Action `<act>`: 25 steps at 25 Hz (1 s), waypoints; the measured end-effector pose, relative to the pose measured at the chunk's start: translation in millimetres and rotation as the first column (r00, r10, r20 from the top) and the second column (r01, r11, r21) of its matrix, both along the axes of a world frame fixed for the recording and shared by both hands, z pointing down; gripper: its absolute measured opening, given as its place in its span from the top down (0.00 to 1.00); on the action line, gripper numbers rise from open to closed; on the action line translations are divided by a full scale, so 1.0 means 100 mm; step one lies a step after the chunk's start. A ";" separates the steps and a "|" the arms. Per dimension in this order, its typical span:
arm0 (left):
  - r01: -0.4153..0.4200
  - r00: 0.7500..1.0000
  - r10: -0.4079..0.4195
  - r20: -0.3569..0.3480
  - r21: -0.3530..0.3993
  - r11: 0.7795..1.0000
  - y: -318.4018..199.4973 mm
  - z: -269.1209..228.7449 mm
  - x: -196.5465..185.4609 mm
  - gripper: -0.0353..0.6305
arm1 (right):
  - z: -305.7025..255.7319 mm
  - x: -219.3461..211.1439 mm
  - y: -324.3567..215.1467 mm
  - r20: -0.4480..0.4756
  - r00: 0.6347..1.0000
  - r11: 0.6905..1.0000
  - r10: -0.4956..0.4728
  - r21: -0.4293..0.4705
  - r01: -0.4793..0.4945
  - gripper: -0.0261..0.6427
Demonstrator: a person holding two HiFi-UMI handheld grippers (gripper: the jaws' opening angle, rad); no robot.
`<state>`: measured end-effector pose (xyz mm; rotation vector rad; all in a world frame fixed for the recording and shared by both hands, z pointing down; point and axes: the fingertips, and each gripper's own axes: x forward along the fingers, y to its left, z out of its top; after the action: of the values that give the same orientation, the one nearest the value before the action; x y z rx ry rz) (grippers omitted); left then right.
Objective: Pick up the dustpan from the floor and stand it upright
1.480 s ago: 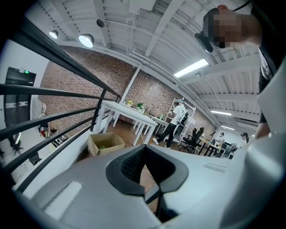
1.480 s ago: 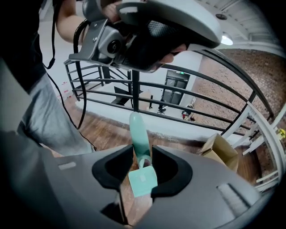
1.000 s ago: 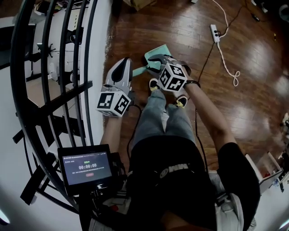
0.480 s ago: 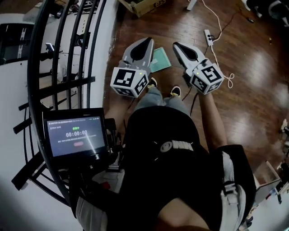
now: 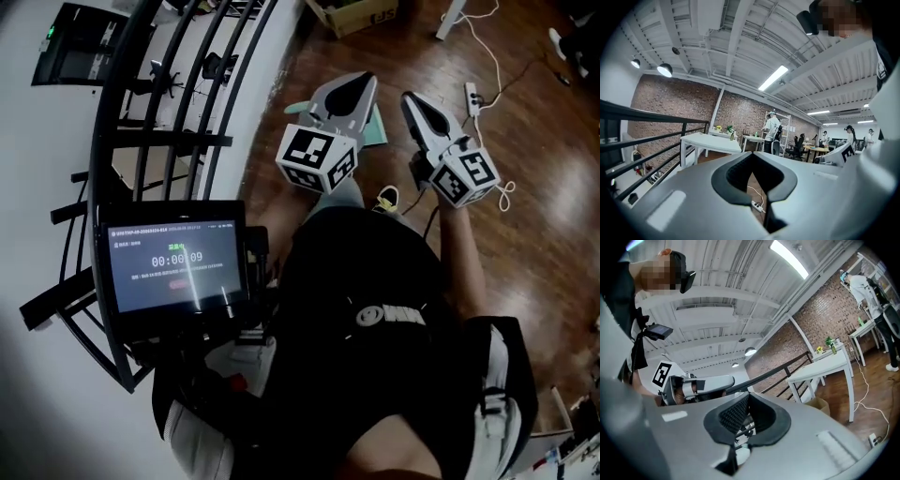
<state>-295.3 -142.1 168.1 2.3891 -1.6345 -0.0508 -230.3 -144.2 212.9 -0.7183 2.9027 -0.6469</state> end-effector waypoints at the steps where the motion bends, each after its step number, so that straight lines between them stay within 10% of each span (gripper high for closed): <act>1: 0.008 1.000 -0.008 0.013 0.000 1.000 -0.01 0.01 -0.02 0.92 | 0.01 -0.03 -0.01 0.010 1.000 1.000 -0.005 -0.009 0.005 0.95; 25: 0.049 0.996 -0.051 0.077 0.025 0.999 0.47 -0.14 0.59 0.92 | -0.18 0.17 0.49 0.057 0.987 0.984 -0.152 0.107 0.145 0.95</act>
<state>-236.3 -95.2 154.4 2.3954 -1.7372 0.0153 -212.9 -95.0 195.1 -0.4640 2.9243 -0.5193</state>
